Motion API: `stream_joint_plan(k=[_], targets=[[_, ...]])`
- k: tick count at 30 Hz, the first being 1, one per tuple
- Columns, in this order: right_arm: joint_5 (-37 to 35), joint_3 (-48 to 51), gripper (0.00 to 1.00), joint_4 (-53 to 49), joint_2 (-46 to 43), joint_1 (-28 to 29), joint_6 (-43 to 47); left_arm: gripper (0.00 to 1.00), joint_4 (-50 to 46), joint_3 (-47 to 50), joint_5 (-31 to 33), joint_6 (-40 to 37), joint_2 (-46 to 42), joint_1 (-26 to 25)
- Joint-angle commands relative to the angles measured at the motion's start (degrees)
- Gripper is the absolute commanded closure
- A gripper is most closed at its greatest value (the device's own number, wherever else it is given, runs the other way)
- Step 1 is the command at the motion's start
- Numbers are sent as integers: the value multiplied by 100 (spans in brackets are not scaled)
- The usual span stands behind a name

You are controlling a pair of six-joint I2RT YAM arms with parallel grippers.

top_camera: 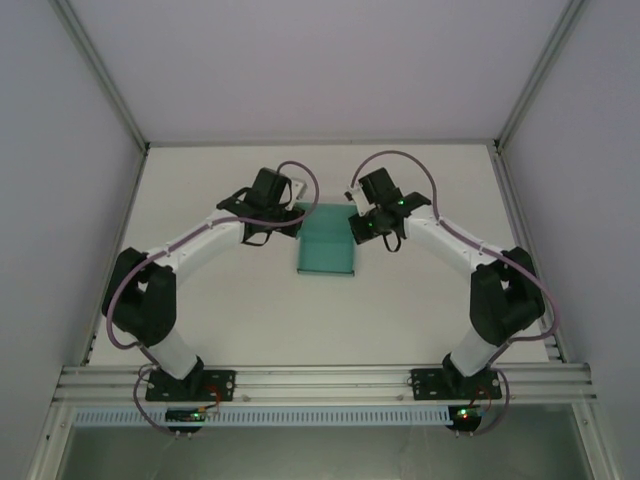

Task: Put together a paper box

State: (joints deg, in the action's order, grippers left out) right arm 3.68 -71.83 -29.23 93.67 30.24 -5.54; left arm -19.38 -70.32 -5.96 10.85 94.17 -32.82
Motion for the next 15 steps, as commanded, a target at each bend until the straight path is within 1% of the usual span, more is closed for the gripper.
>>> stream_joint_plan(k=[1,4,7,9,12,15], targets=[[139,-36,100,1480,-40,223,-1467,99,1022,120,-622,807,-35,-113],[-271,-44,100,1700,108,310,-1888,99,1379,255,-589,1161,10,-111],[-224,19,99,2057,310,354,-2017,100,1720,317,-585,1262,122,-123],[-134,40,99,2297,476,392,-2021,100,1917,312,-397,1435,216,-134],[-214,-20,99,2360,656,493,-2032,100,2076,245,-281,1616,372,-162],[-286,-42,99,2317,741,603,-2030,100,2222,145,-369,1755,502,-214]])
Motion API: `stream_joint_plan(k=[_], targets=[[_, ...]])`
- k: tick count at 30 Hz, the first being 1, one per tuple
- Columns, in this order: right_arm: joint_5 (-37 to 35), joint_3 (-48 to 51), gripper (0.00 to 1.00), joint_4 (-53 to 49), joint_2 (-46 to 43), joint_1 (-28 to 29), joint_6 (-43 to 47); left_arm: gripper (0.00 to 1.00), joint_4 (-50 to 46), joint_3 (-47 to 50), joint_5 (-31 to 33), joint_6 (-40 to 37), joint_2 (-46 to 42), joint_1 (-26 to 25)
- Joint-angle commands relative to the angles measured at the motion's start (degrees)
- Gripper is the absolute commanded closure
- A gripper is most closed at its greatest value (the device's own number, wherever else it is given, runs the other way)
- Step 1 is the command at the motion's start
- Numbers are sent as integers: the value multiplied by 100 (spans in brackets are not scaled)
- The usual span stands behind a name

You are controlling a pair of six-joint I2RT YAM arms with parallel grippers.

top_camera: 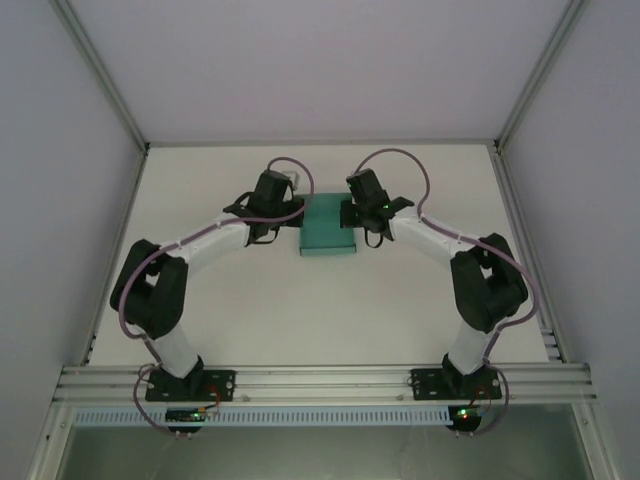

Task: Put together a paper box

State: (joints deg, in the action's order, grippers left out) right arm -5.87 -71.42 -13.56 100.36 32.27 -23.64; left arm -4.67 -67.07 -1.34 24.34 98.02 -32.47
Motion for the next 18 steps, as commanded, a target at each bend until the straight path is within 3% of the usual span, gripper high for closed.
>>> stream_joint_plan(k=[1,5,11,18], targets=[[674,-68,99,739,76,420,-229,100,775,-179,-765,381,145,-303],[438,17,99,844,86,478,-230,100,840,-149,-586,505,233,-418],[119,193,99,957,-3,647,-98,100,944,-87,-799,645,129,-509],[113,1139,100,1643,-233,705,146,100,993,906,-793,313,-271,-588]])
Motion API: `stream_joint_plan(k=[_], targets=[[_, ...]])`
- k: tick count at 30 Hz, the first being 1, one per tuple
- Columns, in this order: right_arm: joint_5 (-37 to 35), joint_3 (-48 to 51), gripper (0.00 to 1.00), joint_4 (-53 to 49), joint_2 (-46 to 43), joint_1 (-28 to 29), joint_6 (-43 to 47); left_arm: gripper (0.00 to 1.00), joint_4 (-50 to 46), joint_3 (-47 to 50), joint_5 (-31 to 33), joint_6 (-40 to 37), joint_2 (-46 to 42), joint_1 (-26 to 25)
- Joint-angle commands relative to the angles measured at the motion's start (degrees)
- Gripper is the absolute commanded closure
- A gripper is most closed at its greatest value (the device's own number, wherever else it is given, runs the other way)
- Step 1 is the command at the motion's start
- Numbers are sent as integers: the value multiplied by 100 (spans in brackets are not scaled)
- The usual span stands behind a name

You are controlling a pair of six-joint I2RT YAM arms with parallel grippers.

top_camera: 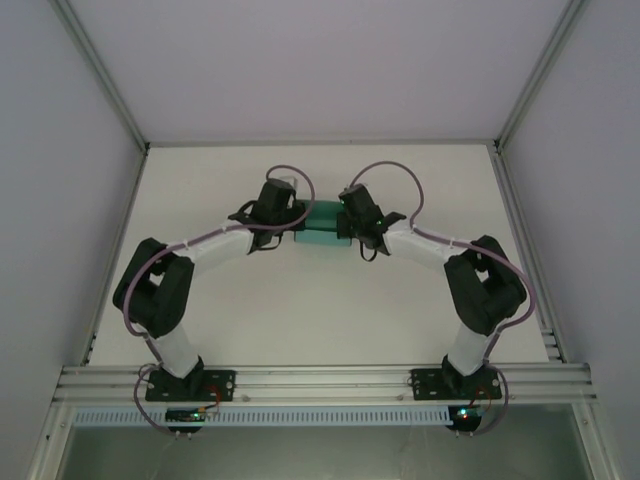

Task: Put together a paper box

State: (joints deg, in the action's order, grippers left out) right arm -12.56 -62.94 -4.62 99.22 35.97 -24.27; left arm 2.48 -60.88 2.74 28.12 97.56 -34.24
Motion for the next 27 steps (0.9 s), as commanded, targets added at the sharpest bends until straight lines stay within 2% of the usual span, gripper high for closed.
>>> stream_joint_plan(k=[1,7,12,17,22,24,27], targets=[[800,435,100,795,-146,339,256,100,217,411,-1205,-99,-284,-413],[565,1276,100,1535,-419,444,588,98,311,1149,-1063,-20,-716,-532],[363,1661,100,1770,-498,559,725,77,247,1282,-916,90,-943,-555],[274,1887,100,1717,-515,635,791,67,57,1345,-881,173,-1178,-575],[208,1991,99,1589,-546,657,843,50,-273,1548,-712,232,-1661,-610],[154,2014,99,1578,-553,665,871,47,-491,1618,-572,247,-1910,-609],[57,2100,99,1696,-575,675,889,32,-929,1706,-443,336,-2324,-607]])
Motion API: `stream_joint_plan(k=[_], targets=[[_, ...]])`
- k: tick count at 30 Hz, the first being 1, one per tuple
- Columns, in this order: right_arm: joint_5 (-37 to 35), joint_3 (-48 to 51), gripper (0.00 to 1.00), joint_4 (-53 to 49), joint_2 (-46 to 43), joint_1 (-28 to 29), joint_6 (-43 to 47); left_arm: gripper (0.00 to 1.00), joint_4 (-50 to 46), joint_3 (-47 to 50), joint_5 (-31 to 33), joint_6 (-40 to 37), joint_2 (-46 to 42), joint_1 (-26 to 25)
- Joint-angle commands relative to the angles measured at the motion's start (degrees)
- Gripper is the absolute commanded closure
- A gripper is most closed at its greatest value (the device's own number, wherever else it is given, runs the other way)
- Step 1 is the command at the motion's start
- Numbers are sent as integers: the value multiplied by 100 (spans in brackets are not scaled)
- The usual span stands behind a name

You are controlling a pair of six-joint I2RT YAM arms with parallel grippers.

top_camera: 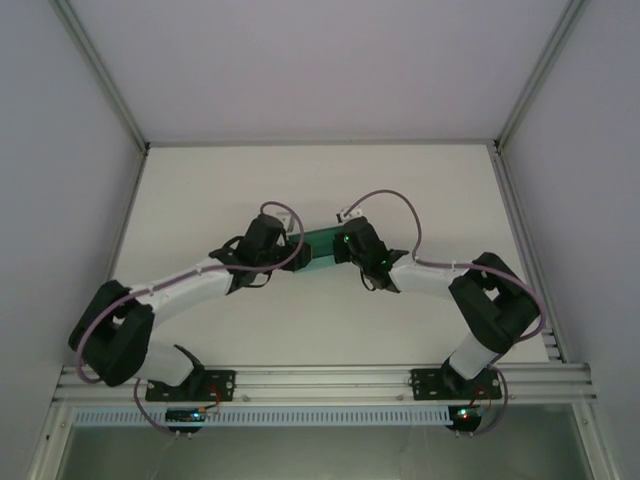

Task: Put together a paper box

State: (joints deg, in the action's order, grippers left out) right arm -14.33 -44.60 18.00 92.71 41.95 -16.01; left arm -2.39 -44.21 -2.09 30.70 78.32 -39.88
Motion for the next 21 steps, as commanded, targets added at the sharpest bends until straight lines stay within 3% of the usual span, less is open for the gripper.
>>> stream_joint_plan(k=[1,6,11,15,21], targets=[[211,291,99,-538,77,84,59,29,-570,59,39,98,-545,-46],[163,355,99,-433,102,116,72,0,-1466,-318,-46,213,-959,-10],[20,381,97,-355,186,215,133,0,-2174,-908,25,541,-836,491],[-74,399,96,-305,195,326,124,0,-2036,-1051,-465,692,-486,1168],[-247,401,94,-257,178,484,122,0,-1451,-991,-1237,988,162,1528]])
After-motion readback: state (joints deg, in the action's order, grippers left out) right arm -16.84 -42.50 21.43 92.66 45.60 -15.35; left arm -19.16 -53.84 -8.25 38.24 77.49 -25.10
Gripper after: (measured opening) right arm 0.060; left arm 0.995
